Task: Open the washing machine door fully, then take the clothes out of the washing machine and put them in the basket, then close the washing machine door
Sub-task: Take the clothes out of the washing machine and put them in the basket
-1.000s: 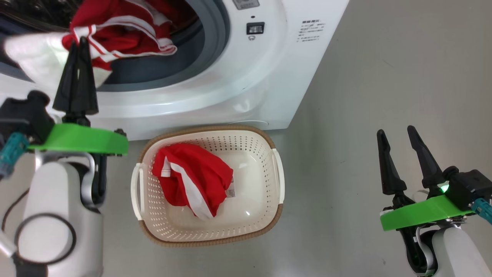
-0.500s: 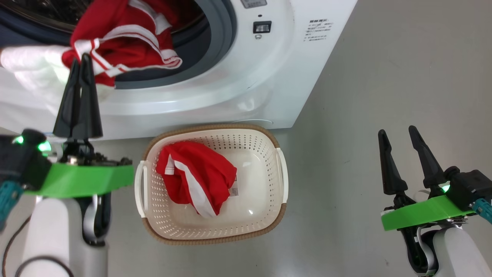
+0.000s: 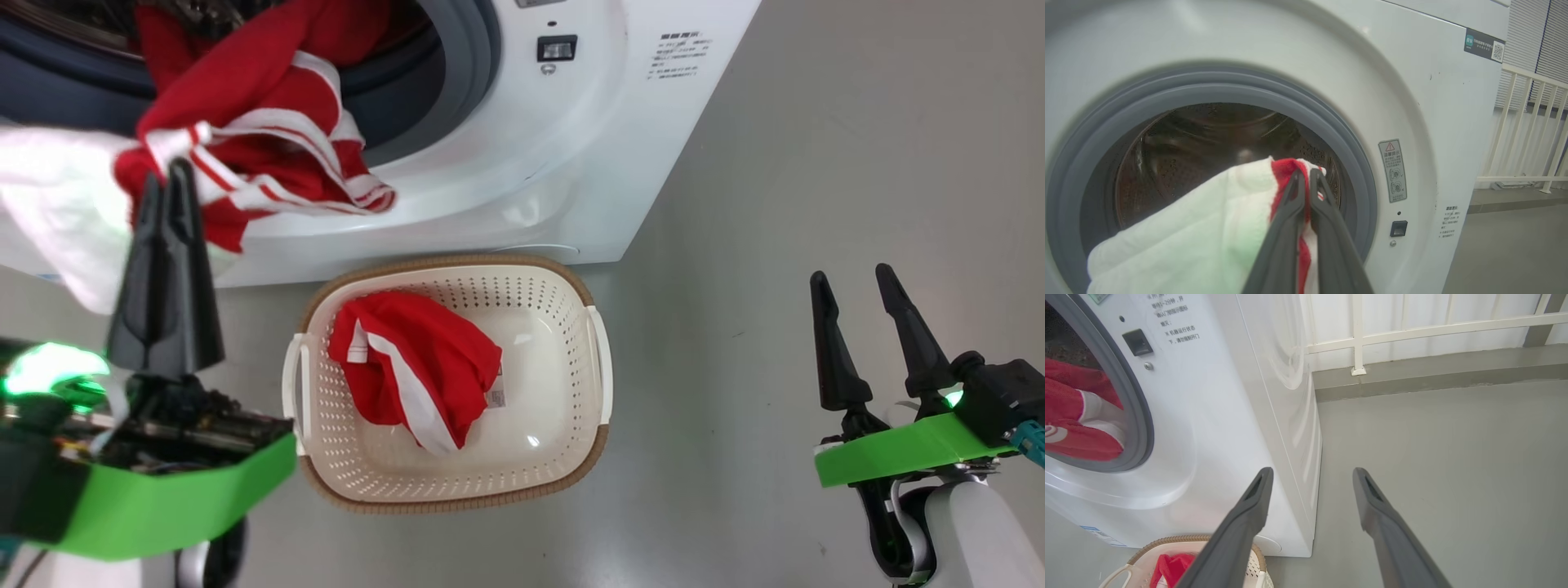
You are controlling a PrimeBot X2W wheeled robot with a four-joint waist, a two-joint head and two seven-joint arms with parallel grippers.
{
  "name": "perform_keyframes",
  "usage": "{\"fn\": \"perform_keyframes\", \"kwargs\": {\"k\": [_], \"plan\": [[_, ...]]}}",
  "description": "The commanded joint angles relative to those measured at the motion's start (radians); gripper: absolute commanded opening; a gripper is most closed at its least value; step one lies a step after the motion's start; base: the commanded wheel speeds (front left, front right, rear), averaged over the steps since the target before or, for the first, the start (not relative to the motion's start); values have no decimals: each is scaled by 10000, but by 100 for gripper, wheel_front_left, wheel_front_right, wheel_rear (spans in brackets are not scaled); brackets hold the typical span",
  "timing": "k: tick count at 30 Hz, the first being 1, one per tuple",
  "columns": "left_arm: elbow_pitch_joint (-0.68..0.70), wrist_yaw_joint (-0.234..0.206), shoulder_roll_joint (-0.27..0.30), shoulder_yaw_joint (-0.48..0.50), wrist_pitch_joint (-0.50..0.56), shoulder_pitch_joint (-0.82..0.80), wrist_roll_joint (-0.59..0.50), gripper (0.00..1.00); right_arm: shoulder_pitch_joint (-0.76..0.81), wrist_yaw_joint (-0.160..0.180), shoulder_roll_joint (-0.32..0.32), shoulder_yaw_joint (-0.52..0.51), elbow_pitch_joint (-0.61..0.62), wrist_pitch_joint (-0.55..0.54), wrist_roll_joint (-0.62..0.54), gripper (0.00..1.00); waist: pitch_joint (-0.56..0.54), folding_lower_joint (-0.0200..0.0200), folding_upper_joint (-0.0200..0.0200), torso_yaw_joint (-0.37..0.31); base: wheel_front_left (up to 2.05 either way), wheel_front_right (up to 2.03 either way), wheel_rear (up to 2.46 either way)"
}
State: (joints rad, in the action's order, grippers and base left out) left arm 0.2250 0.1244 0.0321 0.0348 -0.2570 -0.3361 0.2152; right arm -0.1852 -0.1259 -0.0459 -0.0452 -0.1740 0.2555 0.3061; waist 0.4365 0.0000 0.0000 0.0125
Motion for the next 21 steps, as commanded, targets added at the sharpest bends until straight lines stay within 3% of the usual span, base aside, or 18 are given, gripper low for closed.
{"fn": "perform_keyframes", "kwargs": {"k": [1, 7, 21], "plan": [[157, 62, 183, 167, -47, 266, 91, 0, 63, -48, -43, 208, 246, 63, -94, 100, 61, 0, 0, 31, 0, 0, 0], [-663, 62, 182, -130, -47, 333, 90, 0, -68, -48, -43, 291, 237, 63, -74, 100, 205, 0, 0, -10, 0, 0, 0], [-4912, 63, 605, -997, -47, -548, 75, 0, -375, -48, -43, 472, 301, 63, 160, 100, 1041, 0, 0, -333, 0, 0, 0]]}}
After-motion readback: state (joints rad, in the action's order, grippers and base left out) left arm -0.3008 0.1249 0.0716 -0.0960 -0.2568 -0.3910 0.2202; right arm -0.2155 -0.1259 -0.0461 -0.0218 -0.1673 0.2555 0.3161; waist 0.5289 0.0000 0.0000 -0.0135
